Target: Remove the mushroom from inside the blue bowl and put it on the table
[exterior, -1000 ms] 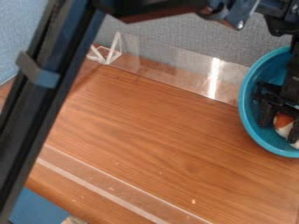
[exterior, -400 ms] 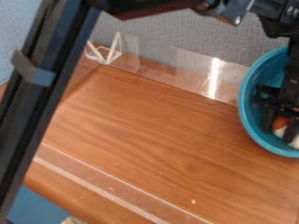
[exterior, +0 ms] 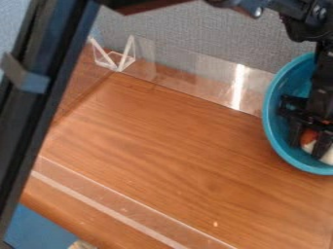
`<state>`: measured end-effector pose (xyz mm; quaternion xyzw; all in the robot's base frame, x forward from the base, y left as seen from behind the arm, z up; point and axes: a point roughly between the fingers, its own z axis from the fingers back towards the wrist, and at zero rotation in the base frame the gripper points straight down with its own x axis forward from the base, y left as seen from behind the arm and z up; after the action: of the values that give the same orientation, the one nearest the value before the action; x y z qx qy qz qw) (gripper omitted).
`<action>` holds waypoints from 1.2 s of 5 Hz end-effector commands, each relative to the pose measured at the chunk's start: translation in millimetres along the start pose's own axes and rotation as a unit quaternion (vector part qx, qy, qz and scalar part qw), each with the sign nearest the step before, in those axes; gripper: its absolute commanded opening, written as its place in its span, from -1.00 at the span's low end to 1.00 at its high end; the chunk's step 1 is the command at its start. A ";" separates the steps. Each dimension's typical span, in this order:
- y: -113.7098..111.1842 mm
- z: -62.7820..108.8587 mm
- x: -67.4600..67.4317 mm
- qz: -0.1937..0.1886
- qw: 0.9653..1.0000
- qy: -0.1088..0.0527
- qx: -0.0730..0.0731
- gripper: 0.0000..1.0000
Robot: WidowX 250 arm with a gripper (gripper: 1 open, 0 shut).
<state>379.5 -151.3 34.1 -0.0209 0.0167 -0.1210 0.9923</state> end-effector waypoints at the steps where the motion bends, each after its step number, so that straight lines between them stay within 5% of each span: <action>1: 10.6 32.5 0.2 0.016 0.999 -0.036 -0.004 -1.00; 6: 38.2 39.0 -18.1 0.023 0.999 -0.027 0.002 -1.00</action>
<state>365.5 -113.3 37.7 -0.0162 0.0347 -0.1029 0.9940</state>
